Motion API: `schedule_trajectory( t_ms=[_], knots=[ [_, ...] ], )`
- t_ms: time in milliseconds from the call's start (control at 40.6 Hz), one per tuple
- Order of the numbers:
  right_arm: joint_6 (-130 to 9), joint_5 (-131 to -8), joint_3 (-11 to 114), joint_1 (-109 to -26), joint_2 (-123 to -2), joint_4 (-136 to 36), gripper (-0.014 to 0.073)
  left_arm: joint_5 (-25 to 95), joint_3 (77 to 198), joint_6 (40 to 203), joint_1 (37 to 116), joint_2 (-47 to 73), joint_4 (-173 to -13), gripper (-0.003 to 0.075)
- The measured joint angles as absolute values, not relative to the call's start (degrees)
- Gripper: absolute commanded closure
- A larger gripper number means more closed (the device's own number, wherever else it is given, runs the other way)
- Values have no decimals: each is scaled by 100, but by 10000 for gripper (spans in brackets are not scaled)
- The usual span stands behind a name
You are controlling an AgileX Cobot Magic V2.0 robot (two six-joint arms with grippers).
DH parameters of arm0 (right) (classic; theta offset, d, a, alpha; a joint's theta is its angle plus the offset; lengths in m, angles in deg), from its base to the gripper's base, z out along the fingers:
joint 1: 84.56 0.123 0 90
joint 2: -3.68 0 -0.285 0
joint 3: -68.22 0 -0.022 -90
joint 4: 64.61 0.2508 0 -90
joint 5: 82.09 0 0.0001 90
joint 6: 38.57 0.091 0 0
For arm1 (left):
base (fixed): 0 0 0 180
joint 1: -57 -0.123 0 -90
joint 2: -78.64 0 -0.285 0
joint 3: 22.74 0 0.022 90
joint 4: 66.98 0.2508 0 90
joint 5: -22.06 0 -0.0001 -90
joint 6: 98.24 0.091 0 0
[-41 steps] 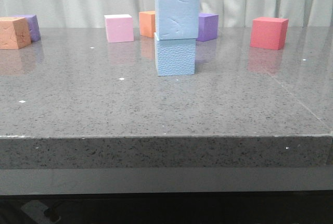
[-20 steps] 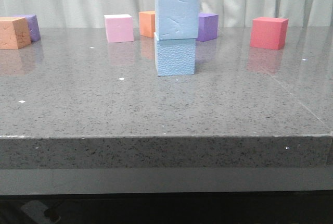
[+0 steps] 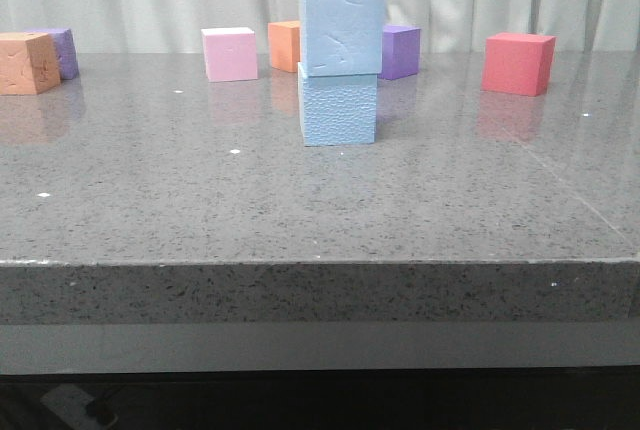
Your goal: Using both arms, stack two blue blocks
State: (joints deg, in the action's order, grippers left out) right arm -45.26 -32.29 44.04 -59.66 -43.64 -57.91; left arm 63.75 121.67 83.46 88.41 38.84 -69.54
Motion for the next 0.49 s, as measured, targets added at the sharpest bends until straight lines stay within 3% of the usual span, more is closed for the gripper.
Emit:
schedule_trajectory(
  t_ms=[492],
  knots=[
    [-4526,-3229,4404,-5966,-4364,-5782,661,3802,9118,8346,6471,6627,-6912,741]
  ],
)
